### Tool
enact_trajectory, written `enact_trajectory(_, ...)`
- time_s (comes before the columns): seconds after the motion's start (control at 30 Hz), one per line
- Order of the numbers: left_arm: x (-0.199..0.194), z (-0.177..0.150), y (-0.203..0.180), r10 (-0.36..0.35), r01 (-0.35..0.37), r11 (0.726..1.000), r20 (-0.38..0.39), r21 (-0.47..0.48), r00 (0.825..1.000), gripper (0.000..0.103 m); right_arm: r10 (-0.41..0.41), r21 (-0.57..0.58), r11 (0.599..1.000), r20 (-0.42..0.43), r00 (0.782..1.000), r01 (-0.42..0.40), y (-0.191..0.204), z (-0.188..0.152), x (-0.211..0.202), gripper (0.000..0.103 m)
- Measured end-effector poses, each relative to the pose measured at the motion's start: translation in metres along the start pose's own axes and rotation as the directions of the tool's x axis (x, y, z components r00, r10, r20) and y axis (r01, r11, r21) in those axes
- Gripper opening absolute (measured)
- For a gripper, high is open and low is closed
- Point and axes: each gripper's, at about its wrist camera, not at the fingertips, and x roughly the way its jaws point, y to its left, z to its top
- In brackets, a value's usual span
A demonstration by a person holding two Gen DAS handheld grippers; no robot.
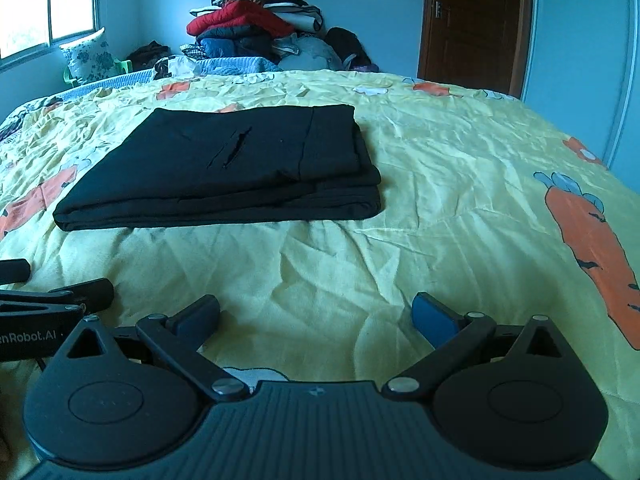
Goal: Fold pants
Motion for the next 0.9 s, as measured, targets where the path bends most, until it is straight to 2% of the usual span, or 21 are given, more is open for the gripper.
enact_trajectory(0.9,0.0009,0.0,-0.0011,0.012,-0.012,1.0,-0.003,-0.007,1.0,0.103,-0.001,-0.001,1.0,0.0,1.0,0.001,0.0007,0.0001,-0.0001,0.103)
